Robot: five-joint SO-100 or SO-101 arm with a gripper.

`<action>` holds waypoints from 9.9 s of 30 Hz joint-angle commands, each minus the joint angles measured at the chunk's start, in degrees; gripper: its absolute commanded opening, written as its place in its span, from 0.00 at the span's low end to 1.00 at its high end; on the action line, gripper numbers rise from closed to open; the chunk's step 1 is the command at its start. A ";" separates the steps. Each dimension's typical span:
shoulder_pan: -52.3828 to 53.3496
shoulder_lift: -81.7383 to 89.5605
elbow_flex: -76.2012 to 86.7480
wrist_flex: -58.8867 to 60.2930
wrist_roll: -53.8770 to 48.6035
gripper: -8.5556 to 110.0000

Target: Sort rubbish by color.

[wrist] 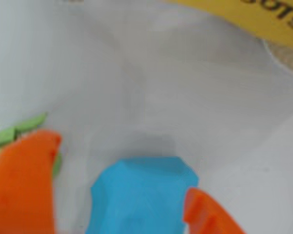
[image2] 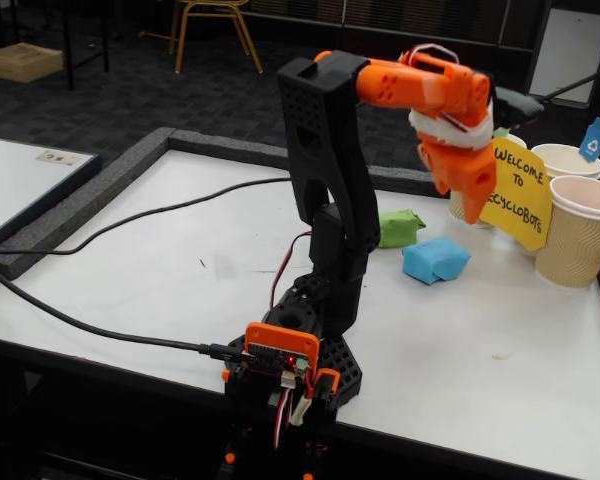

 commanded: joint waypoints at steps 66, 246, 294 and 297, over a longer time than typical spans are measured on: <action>2.90 -11.69 -9.67 7.03 10.81 0.14; 8.35 -54.84 -104.77 9.32 -25.58 0.27; -2.29 10.20 -35.77 39.29 -5.10 0.07; -4.66 11.95 -31.99 39.29 -4.31 0.07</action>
